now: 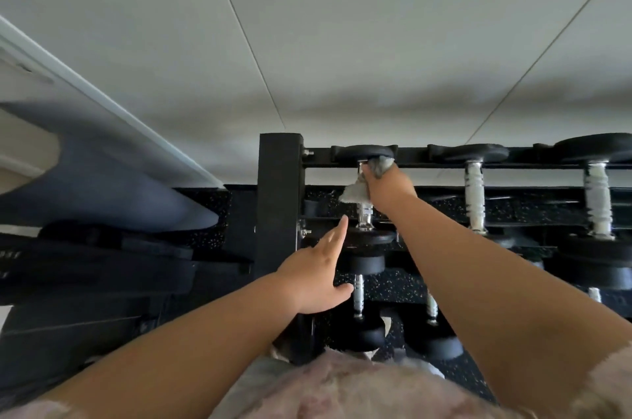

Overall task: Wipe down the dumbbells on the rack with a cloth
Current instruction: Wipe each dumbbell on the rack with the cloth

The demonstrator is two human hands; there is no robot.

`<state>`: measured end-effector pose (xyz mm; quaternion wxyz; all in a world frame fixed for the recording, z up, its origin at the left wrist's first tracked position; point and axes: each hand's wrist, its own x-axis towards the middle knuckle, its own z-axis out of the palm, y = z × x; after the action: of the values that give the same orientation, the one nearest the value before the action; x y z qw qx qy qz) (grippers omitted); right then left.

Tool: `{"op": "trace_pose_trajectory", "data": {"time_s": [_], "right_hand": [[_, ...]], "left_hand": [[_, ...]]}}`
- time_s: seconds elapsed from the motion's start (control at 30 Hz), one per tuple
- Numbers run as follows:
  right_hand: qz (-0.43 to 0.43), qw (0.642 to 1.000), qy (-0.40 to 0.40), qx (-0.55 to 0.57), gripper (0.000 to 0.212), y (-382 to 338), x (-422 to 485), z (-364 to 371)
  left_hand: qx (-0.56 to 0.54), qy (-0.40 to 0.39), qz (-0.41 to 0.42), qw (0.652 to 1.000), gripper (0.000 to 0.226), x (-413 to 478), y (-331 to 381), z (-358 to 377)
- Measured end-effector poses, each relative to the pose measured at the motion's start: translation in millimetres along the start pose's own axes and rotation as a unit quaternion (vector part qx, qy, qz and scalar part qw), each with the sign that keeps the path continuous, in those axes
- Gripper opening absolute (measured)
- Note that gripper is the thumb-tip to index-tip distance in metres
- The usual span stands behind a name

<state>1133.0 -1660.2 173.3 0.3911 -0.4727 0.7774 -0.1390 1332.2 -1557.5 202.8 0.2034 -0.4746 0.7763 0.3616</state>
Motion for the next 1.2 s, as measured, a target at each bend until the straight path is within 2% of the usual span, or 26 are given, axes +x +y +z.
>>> {"op": "trace_pose_trajectory", "data": {"time_s": [0.07,0.17,0.23,0.27,0.3,0.37,0.43,0.47,0.53,0.6,0.63,0.7,0.73,0.8,0.87,0.97,1.03,1.07,1.1,1.13,1.17,1.2], "right_hand": [[-0.004,0.998,-0.057,-0.038,0.049,1.0,-1.3,1.9],[-0.066,0.964,-0.135,-0.221,0.074,7.9,-27.7,5.0],[-0.057,0.960,-0.135,-0.238,0.071,15.9,-34.8,7.9],[-0.026,0.964,-0.132,-0.230,0.066,16.2,-32.0,7.2],[-0.056,0.946,-0.161,-0.277,0.059,16.3,-27.8,3.7],[-0.102,0.946,-0.146,-0.270,0.052,11.0,-18.4,0.2],[-0.111,0.950,-0.128,-0.261,0.058,1.0,-10.1,0.7],[-0.085,0.970,-0.102,-0.202,0.056,-4.7,-6.8,0.3],[-0.079,0.972,-0.061,-0.215,0.058,-5.0,1.3,3.6],[-0.119,0.940,-0.054,-0.315,0.056,-0.2,1.9,11.0],[-0.138,0.910,-0.061,-0.386,0.059,1.4,-6.9,11.8],[-0.182,0.888,-0.119,-0.405,0.070,11.1,-24.0,16.4],[-0.128,0.913,-0.132,-0.363,0.070,14.8,-31.8,15.3],[-0.089,0.938,-0.151,-0.301,0.066,22.3,-32.5,15.2],[-0.094,0.930,-0.160,-0.316,0.064,22.6,-25.2,16.5],[-0.167,0.930,-0.105,-0.311,0.066,10.2,-8.6,11.1],[-0.077,0.978,-0.086,-0.175,0.069,-3.9,-6.4,6.1],[0.012,0.997,-0.052,-0.057,0.065,-9.4,-3.0,6.3],[0.065,0.997,-0.052,0.011,0.060,-12.8,-0.7,8.0],[0.046,0.997,-0.050,-0.030,0.059,-13.4,-7.1,8.4],[-0.021,0.985,-0.094,-0.144,0.061,-13.2,-9.2,10.7],[-0.116,0.958,-0.104,-0.241,0.067,-3.2,-12.0,18.2]], "left_hand": [[-0.004,-0.009,-0.009,1.000,0.112,-0.7,4.3,-2.6],[0.020,-0.021,-0.014,0.999,0.102,-0.3,10.8,-3.4],[0.021,-0.027,-0.014,0.999,0.100,1.0,13.8,-1.0],[0.016,-0.029,-0.016,0.999,0.099,1.3,14.9,0.0],[0.009,-0.030,-0.020,0.999,0.099,1.0,15.6,0.7],[-0.007,-0.029,-0.028,0.999,0.096,0.5,17.3,1.0],[-0.023,-0.023,-0.030,0.999,0.093,0.5,17.3,-0.3],[-0.032,-0.022,-0.029,0.999,0.091,0.4,17.3,-1.0],[-0.054,-0.027,-0.031,0.998,0.087,-0.8,17.4,-2.0],[-0.074,-0.033,-0.038,0.996,0.082,-1.9,18.1,-2.7],[-0.082,-0.036,-0.041,0.995,0.080,-1.8,18.3,-3.3],[-0.087,-0.040,-0.040,0.995,0.077,-0.4,17.0,-5.6],[-0.085,-0.041,-0.038,0.995,0.076,0.1,16.0,-6.8],[-0.080,-0.044,-0.035,0.995,0.075,1.2,14.5,-8.8],[-0.083,-0.045,-0.037,0.995,0.073,2.2,13.5,-9.3],[-0.102,-0.045,-0.040,0.993,0.071,2.4,13.0,-10.0],[-0.113,-0.048,-0.038,0.992,0.070,2.9,12.4,-11.5],[-0.115,-0.050,-0.038,0.991,0.070,3.1,11.9,-12.0],[-0.118,-0.053,-0.039,0.991,0.070,3.3,11.5,-12.1],[-0.120,-0.055,-0.039,0.990,0.070,3.3,11.5,-11.9],[-0.121,-0.058,-0.038,0.990,0.070,3.6,11.2,-11.6],[-0.120,-0.060,-0.036,0.990,0.070,3.8,11.0,-11.7]]}}
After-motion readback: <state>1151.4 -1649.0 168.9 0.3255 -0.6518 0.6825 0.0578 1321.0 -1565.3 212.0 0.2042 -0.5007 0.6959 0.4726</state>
